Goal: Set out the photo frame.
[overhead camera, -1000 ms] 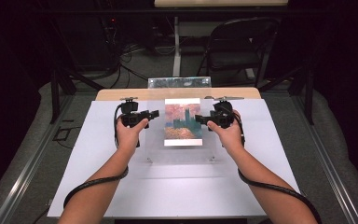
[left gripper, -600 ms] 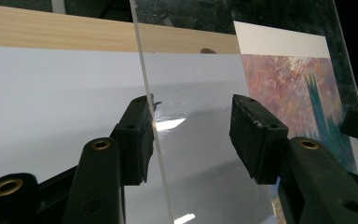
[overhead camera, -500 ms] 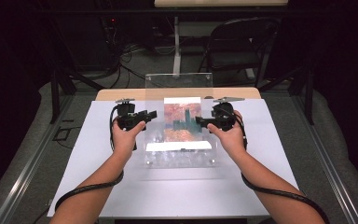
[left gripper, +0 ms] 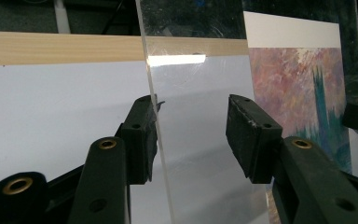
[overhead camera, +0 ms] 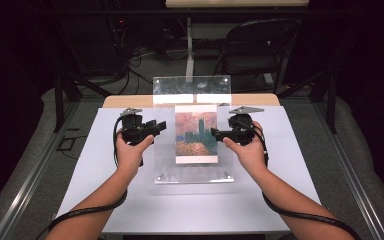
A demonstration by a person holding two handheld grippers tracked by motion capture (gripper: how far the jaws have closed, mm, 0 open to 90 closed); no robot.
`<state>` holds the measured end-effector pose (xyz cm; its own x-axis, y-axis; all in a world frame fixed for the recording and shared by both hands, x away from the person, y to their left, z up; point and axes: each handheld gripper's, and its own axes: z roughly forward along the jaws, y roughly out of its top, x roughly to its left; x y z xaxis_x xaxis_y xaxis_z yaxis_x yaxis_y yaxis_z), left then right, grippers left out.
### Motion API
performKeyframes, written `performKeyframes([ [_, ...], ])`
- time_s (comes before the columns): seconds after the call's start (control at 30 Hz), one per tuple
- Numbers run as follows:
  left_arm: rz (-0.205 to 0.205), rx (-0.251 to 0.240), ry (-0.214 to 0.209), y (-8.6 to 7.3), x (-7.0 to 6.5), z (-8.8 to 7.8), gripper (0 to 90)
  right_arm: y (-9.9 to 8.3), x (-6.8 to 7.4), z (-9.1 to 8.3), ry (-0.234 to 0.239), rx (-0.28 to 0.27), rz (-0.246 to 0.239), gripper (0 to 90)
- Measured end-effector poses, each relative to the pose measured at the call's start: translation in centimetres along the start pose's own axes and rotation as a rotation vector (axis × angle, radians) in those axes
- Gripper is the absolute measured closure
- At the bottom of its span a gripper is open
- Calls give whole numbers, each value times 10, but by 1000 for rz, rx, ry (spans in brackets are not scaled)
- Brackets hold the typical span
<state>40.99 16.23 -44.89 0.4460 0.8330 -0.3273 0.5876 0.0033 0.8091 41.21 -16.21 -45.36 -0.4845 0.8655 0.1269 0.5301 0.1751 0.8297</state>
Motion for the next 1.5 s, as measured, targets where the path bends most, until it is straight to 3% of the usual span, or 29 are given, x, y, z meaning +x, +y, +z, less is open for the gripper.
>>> performKeyframes([
  [0.3,44,-16,11,-5,-11,-15,544,-5,10,-16,-26,-25,-24,275],
  [0.77,107,-47,15,-17,-23,-35,569,-13,17,-39,-16,-55,-39,373],
  [1.33,110,-81,-31,-30,-27,-55,622,-23,23,-61,0,-74,-58,460],
  [1.5,147,-76,-27,-34,-31,-62,625,-28,26,-68,3,-81,-68,485],
])
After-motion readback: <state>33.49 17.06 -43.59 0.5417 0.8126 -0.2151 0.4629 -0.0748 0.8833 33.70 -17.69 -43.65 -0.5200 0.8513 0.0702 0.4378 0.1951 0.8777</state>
